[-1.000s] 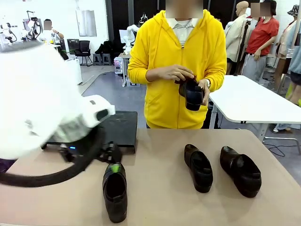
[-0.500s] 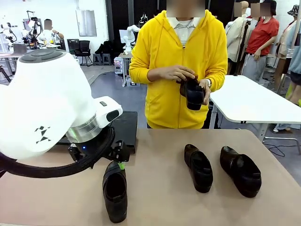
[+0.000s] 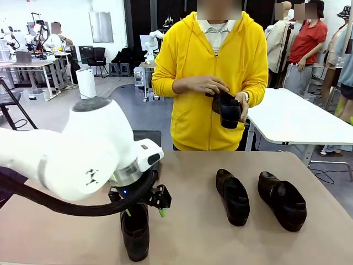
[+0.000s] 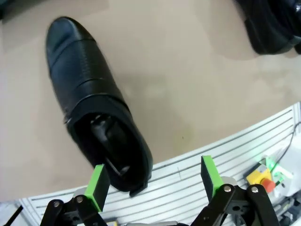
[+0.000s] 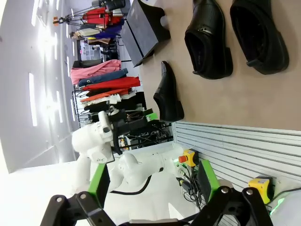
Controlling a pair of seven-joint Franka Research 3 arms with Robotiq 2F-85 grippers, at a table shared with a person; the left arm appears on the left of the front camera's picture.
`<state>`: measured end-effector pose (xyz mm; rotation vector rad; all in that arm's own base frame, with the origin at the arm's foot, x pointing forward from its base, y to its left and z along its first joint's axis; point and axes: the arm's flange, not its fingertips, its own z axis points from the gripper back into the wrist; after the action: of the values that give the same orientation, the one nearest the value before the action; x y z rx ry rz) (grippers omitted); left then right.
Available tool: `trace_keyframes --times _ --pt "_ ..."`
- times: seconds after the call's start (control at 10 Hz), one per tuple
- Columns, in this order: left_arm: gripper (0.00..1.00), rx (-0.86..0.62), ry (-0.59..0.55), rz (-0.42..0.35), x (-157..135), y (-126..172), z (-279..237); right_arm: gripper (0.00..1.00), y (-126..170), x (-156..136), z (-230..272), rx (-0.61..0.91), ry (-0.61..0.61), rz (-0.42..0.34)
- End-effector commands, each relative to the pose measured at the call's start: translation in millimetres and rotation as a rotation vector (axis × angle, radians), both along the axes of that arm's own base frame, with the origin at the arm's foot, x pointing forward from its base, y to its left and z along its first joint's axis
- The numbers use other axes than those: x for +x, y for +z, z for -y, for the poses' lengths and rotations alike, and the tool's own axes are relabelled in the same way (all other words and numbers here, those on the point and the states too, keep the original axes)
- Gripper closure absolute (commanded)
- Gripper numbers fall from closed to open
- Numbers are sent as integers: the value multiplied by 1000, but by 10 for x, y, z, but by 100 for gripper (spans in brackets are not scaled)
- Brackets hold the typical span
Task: Organize the shoes by placing them on the stand.
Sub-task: Place the Shoe from the middle of the table onto the Shoes Stand.
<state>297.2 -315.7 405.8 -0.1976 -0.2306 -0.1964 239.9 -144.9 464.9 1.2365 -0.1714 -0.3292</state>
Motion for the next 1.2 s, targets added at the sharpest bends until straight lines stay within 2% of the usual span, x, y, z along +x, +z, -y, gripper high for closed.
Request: trace_keyframes --times 0.0,0.3,0.6,0.7,0.8,1.1 --pt "0 -22 34 -60 195 -86 44 0 41 20 7 14 -3 18" --pt "0 -4 43 -127 292 -366 157 0 41 20 7 14 -3 18" --pt "2 50 65 -154 352 -480 192 0 41 20 7 14 -3 18" --pt "62 55 68 -169 353 -497 179 0 41 20 7 14 -3 18" --pt "100 53 60 -178 354 -510 178 0 41 20 7 14 -3 18" --pt "100 73 56 -199 352 -556 178 0 41 20 7 14 -3 18"
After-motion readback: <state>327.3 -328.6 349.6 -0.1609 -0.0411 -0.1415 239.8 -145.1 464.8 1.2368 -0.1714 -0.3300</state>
